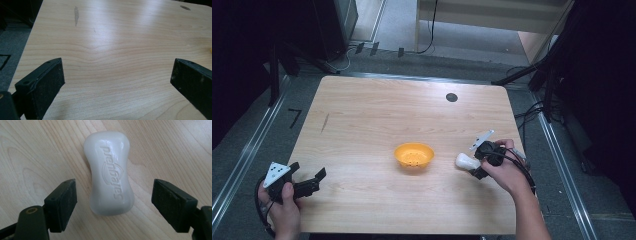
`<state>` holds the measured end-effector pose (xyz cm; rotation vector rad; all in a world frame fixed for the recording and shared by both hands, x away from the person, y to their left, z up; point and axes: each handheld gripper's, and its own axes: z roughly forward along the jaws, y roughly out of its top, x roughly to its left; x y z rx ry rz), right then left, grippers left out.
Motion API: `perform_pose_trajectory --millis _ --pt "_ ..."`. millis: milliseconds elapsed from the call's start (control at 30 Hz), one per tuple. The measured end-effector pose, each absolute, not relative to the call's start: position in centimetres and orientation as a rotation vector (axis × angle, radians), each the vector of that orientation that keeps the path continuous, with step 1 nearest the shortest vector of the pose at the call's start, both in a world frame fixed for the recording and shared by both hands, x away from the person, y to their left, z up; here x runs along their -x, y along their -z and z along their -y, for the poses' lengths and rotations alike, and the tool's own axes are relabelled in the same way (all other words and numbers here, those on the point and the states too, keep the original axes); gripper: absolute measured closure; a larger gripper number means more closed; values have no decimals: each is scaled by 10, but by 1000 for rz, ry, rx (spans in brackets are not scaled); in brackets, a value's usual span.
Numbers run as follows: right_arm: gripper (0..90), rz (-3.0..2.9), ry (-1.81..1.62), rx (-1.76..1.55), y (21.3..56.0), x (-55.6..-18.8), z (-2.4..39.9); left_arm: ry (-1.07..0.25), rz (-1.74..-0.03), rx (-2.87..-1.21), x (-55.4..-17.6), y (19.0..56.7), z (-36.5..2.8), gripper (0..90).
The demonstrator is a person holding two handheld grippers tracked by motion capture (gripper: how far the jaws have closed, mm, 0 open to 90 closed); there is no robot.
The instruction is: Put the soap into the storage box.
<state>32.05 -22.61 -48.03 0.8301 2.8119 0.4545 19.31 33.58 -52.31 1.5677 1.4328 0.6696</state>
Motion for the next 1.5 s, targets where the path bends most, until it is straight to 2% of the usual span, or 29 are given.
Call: perform_pose_trajectory --millis 300,533,933,1500 --pt "266 -2841 -417 -865 489 -330 215 -672 -1432 -1565 -193 523 -336 0" --pt "363 -2862 -383 -858 495 -336 208 -669 -1433 -1568 -193 523 -336 0" --pt "478 -2888 -352 -812 504 -338 204 -671 -1433 -1573 -194 523 -336 0" --pt "489 -2933 -422 -850 508 -335 211 -679 -1431 -1579 -194 523 -334 0"
